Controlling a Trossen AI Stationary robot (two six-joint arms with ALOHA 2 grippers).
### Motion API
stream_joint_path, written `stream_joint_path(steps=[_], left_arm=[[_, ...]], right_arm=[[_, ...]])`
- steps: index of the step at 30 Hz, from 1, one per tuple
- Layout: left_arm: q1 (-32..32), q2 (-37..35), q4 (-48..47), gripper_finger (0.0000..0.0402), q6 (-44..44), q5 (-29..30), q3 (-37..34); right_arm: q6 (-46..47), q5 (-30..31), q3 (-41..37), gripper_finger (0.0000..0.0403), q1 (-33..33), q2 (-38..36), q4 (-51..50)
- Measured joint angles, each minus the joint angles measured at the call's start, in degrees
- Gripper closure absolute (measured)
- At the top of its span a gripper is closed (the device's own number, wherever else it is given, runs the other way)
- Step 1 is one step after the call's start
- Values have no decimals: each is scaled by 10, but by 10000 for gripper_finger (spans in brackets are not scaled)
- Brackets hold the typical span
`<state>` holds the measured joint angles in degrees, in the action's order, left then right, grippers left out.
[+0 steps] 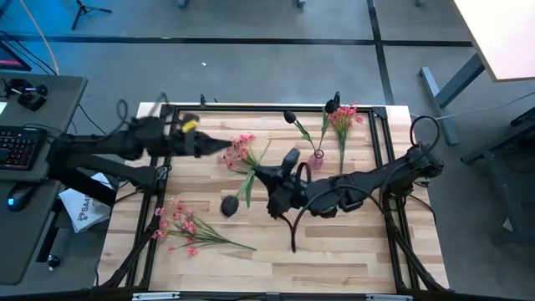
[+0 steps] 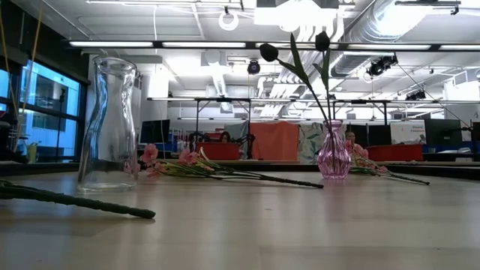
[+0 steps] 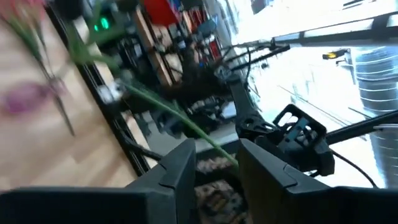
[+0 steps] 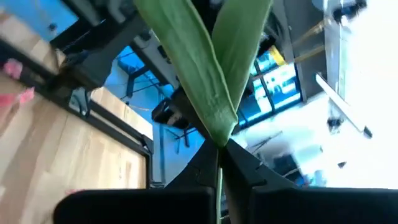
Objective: Sort flowers into vase by color
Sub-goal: Put the black tulip into the pink vase
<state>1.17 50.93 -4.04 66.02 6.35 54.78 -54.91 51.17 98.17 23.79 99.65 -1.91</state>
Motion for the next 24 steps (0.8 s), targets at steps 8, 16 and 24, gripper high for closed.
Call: stream_joint_path(steps=[8, 16, 24], left_arm=[[-11, -118, -203, 291, -111, 46, 0], [54, -173, -213, 291, -154, 102, -83], [108, -176, 4, 291, -199, 104, -238]], right_arm=[[273, 50, 0, 402, -1, -58, -166], [751, -4, -41, 403, 10, -152, -576], [1054, 109, -246, 403, 93, -282, -569]])
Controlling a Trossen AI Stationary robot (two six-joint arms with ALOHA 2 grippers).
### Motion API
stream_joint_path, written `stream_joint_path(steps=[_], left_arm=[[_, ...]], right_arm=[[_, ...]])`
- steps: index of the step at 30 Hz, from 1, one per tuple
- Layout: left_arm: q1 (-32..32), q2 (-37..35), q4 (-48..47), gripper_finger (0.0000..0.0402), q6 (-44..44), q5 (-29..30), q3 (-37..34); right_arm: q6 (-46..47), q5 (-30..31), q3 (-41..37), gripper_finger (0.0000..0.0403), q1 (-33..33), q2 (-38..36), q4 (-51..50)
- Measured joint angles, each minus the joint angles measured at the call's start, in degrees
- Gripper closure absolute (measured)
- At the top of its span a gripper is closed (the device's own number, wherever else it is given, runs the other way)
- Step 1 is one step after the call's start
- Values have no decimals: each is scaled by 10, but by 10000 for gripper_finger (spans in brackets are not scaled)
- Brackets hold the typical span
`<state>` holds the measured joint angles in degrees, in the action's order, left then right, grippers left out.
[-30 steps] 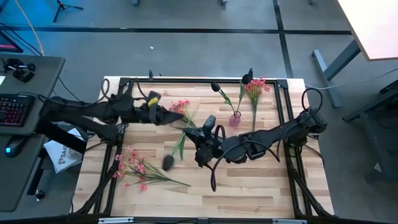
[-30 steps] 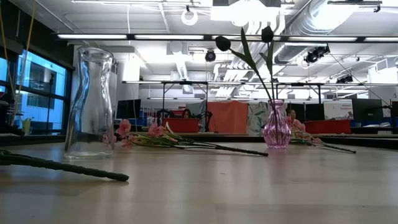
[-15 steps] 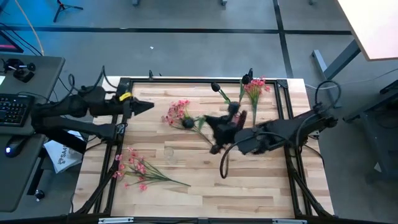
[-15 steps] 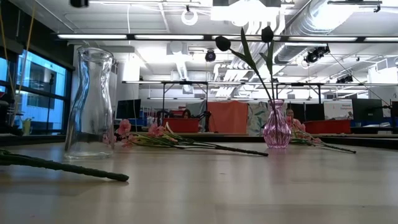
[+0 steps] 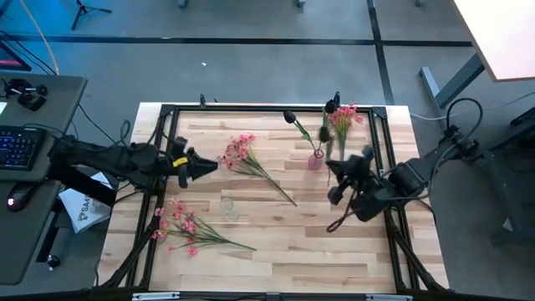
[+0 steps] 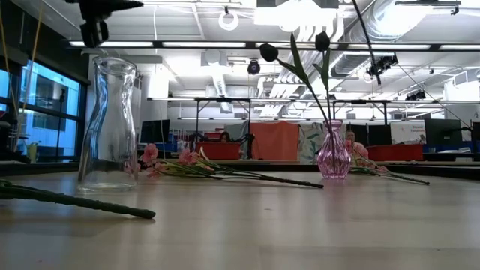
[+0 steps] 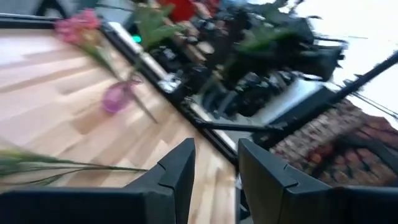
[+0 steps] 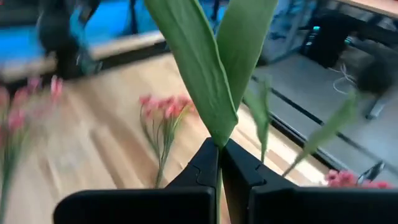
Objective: Sort flowers into vase by color
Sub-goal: Put the black tulip into the pink vase
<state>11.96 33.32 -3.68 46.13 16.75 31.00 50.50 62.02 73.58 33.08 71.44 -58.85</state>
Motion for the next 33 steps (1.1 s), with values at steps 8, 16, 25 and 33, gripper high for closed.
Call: stream_joint_path(steps=[8, 16, 25, 33], left_arm=[[4, -4, 135, 291, -163, -15, -25], [-12, 6, 171, 291, -237, -12, -25], [-26, 43, 201, 291, -214, -10, -25], [-26, 44, 316, 291, -198, 1, -26]], right_arm=[[69, 134, -102, 403, -43, -78, 77], [-13, 69, -102, 403, -183, -85, 105], [-255, -163, -170, 403, -294, -91, 315], [-421, -346, -301, 403, -320, -210, 533]])
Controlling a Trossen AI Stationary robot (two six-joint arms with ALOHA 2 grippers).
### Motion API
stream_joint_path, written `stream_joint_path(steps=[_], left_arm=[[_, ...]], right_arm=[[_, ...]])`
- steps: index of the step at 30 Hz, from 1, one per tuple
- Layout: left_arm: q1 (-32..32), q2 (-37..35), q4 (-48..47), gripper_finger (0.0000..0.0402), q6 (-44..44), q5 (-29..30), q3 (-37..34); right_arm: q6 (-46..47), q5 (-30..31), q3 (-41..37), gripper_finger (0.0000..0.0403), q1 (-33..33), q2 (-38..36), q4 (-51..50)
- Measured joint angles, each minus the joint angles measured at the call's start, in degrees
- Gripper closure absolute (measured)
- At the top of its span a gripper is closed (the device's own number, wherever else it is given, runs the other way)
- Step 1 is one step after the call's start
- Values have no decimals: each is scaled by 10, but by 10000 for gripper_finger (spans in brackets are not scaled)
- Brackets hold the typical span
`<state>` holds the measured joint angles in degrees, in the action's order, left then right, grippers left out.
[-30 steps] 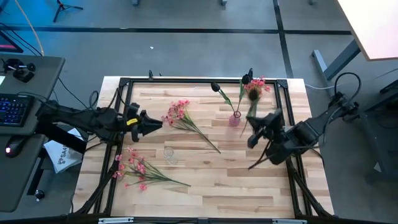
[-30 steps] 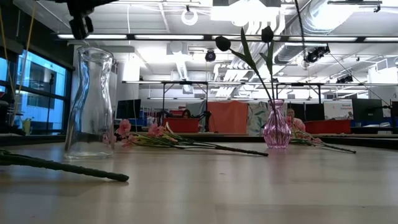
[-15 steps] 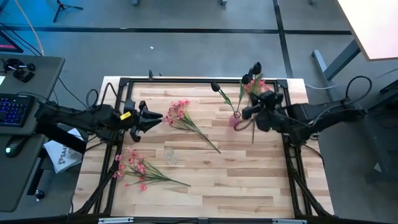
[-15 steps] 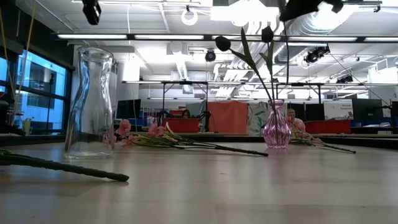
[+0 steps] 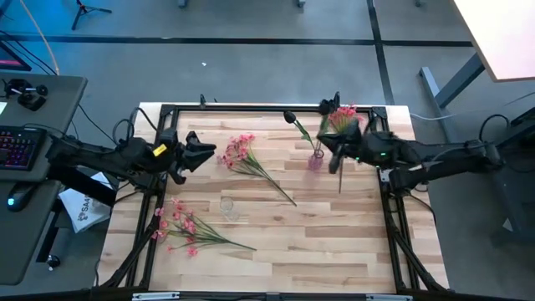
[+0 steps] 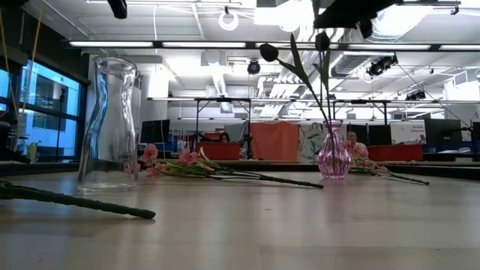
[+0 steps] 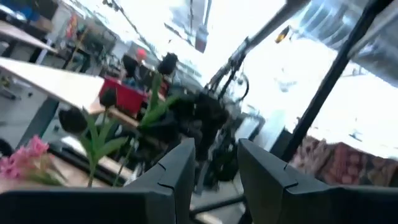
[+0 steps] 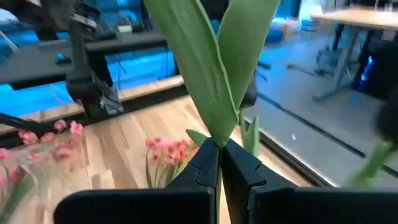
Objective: Sort flowers into vase by color
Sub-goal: Put the black tulip into the pink vase
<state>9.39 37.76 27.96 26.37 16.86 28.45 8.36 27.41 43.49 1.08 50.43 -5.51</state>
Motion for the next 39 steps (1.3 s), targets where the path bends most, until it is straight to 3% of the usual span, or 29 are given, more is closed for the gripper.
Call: stream_joint_path(steps=[5, 11, 20, 30, 39], left_arm=[[0, 3, 7, 291, 6, 50, 0], [0, 18, 13, 291, 1, 91, 0], [0, 32, 22, 291, -35, 138, 0], [0, 25, 20, 291, -36, 139, 0], [0, 22, 19, 291, -41, 155, 0]], right_arm=[[-40, -47, -40, 403, -5, -100, 2], [-72, -5, -47, 403, -30, -151, -29], [-72, -37, -48, 403, -73, -81, -29], [-98, -37, -48, 402, -80, -13, 6], [-88, -39, -43, 358, -74, -21, -19]])
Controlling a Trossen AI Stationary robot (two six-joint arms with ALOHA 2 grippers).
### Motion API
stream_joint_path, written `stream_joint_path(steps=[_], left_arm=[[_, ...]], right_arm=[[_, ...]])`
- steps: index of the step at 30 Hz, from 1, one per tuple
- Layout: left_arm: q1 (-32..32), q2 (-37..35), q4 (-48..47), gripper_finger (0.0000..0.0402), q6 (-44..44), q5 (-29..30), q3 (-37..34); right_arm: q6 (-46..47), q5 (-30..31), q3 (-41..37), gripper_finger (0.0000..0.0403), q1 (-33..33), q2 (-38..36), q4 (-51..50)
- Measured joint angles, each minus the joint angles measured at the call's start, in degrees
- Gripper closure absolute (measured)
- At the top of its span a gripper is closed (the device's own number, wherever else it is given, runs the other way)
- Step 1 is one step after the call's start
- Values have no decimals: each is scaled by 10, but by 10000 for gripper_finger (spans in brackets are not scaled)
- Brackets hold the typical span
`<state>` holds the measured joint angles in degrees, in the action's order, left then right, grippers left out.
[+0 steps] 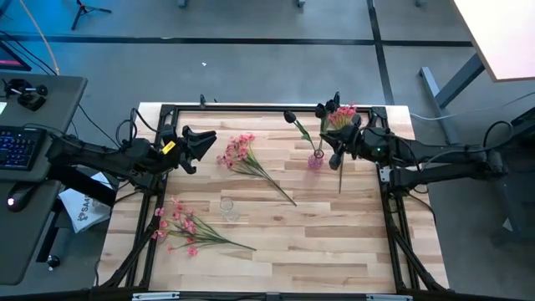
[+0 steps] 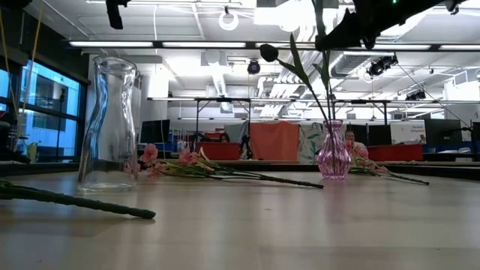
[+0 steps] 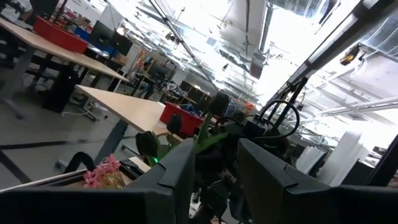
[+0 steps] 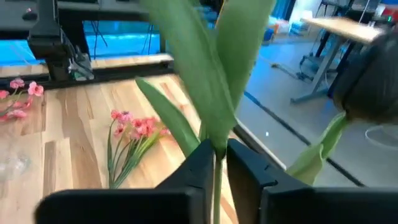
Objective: Sort flowers into vase by color
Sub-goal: Put the black tulip into the pink vase, then put the center pink flowers into the transparent vase
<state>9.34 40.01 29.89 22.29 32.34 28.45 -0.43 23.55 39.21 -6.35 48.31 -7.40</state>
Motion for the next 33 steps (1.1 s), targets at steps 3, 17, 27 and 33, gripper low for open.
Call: stream_joint_path(steps=[3, 17, 27, 33], left_arm=[[0, -2, 1, 291, -1, 0, 0], [10, -57, -41, 291, 6, -14, 0], [21, -102, -180, 291, 66, -16, 0], [21, -103, -207, 291, 64, 3, 0]], right_arm=[[5, 1, 16, 319, 0, 0, -30], [107, -130, 201, 175, 1, 2, -352], [382, -291, 5, 196, 222, 88, -141], [362, -68, -45, 206, 262, 253, 156]])
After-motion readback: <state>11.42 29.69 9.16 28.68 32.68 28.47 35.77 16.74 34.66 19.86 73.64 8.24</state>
